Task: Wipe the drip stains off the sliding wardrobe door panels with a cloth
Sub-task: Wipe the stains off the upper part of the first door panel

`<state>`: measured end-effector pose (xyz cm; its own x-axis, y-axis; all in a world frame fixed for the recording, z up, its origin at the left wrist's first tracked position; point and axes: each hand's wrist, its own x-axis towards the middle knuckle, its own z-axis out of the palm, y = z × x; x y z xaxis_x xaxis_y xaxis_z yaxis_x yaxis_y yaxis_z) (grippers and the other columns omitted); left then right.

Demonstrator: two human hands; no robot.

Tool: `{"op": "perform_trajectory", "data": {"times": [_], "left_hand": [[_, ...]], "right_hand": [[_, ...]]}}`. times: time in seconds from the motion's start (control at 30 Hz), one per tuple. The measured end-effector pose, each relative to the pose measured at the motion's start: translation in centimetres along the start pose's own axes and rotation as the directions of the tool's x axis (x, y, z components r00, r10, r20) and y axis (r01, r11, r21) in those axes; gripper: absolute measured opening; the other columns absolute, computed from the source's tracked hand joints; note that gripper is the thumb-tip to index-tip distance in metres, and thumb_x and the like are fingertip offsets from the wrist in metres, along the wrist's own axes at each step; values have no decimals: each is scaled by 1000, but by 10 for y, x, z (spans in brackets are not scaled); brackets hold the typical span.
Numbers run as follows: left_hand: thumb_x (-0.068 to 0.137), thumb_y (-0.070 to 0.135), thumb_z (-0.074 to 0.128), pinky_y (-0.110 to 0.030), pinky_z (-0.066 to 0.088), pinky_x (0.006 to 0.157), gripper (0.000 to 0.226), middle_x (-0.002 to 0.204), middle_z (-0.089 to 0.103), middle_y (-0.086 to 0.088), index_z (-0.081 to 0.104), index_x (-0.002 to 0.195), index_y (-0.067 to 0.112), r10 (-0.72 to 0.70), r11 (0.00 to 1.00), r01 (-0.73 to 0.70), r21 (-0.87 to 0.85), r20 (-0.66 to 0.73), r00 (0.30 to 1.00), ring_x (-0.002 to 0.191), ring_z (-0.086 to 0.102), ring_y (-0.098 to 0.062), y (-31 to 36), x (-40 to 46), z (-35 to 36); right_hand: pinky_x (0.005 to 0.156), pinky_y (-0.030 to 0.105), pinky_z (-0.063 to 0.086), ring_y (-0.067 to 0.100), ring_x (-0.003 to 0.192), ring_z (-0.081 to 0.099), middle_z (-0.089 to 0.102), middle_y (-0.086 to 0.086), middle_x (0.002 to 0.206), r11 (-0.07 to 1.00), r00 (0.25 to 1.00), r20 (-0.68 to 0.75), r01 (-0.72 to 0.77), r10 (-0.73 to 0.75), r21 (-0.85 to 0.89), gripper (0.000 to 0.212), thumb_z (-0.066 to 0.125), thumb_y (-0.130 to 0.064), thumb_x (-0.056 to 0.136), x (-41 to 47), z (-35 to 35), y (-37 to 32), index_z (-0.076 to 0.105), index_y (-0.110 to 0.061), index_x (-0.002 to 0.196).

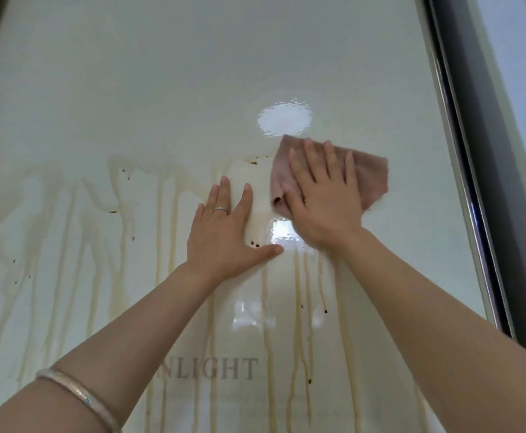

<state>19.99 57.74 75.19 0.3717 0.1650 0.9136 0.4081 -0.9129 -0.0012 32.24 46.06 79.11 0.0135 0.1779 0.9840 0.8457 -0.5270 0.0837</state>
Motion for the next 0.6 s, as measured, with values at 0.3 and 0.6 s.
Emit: {"op": "perform_trajectory", "data": {"times": [0.3, 0.6], "left_hand": [[69, 76, 53, -37, -3, 115, 109, 155, -20, -6, -8, 149, 31, 23, 1000, -23, 6, -46, 999, 143, -16, -19, -6, 2, 4], [68, 76, 55, -37, -3, 115, 110, 156, -18, -6, -3, 149, 31, 17, 999, -19, -37, -46, 999, 144, -14, -19, -4, -2, 4]], "right_hand": [[117, 44, -12, 23, 149, -7, -1, -3, 163, 979, 992, -58, -118, 109, -168, 64, 10, -50, 96, 29, -7, 19, 8, -26, 155], [116, 38, -10, 20, 149, 4, 11, -4, 162, 971, 985, 29, 172, -170, -167, 73, 1, -51, 87, 8, 1, 4, 19, -27, 154]]}}
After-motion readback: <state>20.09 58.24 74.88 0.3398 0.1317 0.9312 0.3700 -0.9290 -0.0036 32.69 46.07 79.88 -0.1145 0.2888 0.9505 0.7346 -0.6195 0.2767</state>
